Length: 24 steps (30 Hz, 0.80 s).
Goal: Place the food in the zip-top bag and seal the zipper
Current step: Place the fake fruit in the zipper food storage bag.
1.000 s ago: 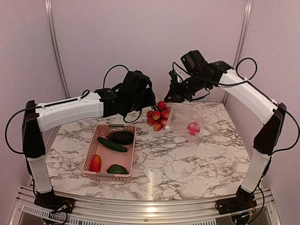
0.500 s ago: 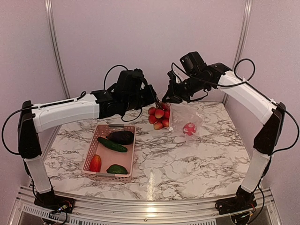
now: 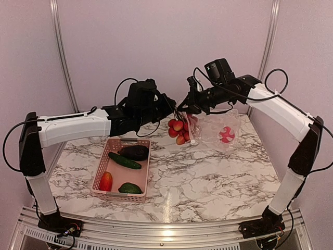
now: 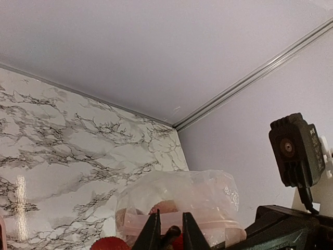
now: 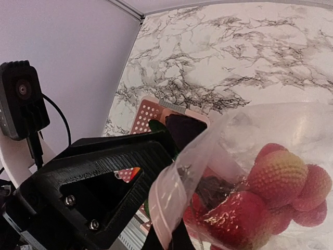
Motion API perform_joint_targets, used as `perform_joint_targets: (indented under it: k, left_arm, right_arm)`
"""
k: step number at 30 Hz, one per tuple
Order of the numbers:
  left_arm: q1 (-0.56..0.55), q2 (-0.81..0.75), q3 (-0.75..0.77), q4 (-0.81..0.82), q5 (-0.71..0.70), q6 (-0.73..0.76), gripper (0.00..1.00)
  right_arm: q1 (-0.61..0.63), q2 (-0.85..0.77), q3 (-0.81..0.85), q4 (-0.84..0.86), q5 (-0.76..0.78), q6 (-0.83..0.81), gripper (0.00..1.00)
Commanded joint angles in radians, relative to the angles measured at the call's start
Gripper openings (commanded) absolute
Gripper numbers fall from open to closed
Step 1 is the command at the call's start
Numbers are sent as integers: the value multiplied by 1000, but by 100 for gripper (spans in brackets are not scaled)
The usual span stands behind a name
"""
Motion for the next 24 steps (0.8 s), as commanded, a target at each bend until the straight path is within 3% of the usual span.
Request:
perform_joint_targets:
  k: [1, 8, 12, 15, 18, 20, 24]
  left_arm:
    - [23, 15, 54, 98, 110, -44, 23]
    - [34, -79, 43, 148, 194, 22, 52]
    - [36, -217, 77, 69, 157, 162, 73]
    - [43, -323, 23, -8, 107, 229, 80]
    - [58, -409, -137, -118, 34, 222, 80]
    - [61, -425, -260, -198, 20, 196, 74]
    - [49, -420, -437, -159, 89, 156, 62]
  right_arm:
    - [0, -48, -26, 81, -43, 31, 0]
    - [-80, -110, -95, 177, -120, 111, 0]
    - [-141, -161, -169, 238, -165, 153, 0]
    - [-149, -188, -238, 274, -171, 156, 0]
    - [-149, -213, -372, 373, -179, 189, 0]
    - [-149, -224, -437, 438, -196, 228, 0]
    - [-149, -228, -458, 482, -224, 267, 0]
